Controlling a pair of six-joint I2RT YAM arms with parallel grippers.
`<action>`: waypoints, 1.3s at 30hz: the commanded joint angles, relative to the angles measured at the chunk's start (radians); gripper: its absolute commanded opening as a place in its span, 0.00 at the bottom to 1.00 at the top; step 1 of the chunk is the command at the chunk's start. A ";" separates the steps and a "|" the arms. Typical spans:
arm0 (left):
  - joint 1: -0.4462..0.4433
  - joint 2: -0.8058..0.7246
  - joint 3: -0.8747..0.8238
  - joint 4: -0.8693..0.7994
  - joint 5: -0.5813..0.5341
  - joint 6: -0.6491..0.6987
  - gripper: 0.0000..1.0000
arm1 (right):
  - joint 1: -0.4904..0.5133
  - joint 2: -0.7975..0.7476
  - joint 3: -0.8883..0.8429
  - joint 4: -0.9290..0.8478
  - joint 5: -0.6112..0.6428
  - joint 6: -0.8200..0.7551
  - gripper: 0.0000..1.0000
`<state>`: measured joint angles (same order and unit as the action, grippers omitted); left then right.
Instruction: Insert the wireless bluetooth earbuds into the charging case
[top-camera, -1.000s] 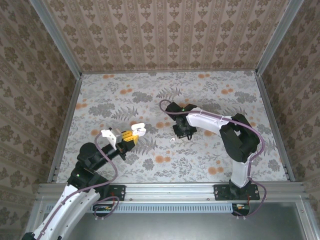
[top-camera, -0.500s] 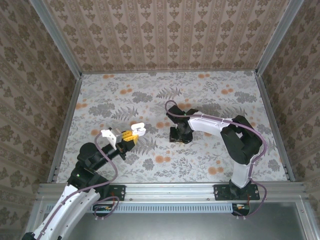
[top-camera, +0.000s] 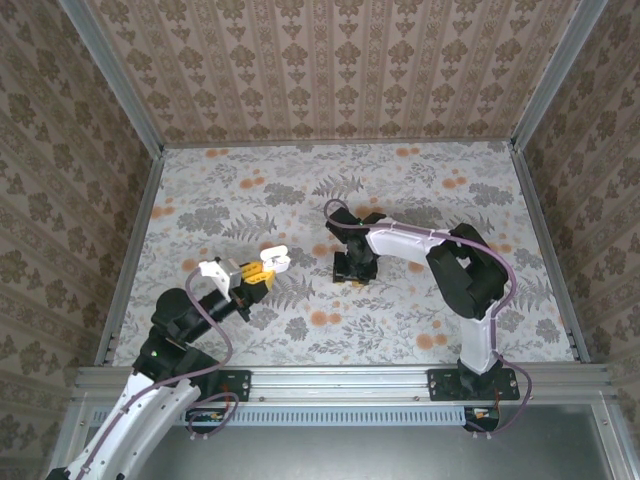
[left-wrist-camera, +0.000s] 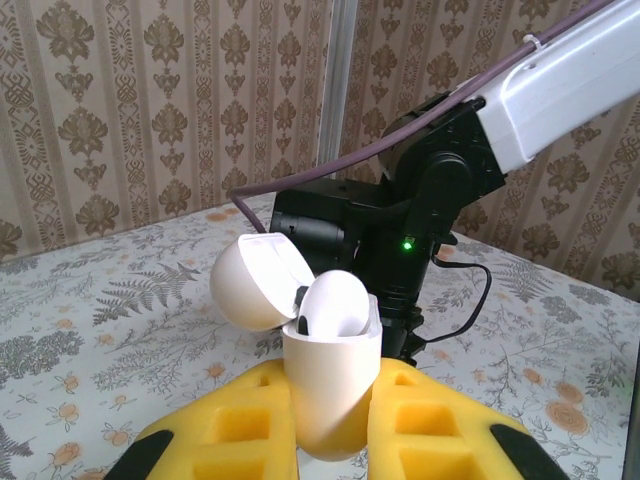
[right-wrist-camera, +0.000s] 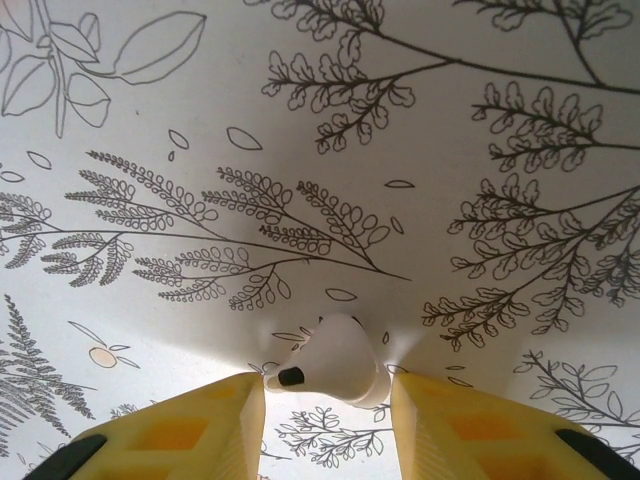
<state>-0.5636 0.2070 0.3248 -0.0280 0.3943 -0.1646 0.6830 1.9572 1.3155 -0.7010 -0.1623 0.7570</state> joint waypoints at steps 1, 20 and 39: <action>-0.007 -0.018 -0.004 -0.017 -0.011 0.014 0.00 | -0.005 0.041 0.046 0.040 0.025 -0.045 0.39; -0.007 -0.025 -0.013 -0.015 -0.012 0.015 0.00 | 0.020 0.063 0.199 -0.155 0.206 -0.118 0.40; -0.007 -0.026 -0.012 -0.015 -0.014 0.017 0.00 | 0.136 0.122 0.316 -0.258 0.317 -0.137 0.36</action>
<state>-0.5636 0.1959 0.3069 -0.0540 0.3836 -0.1642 0.8185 2.0411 1.6085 -0.9237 0.1280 0.6334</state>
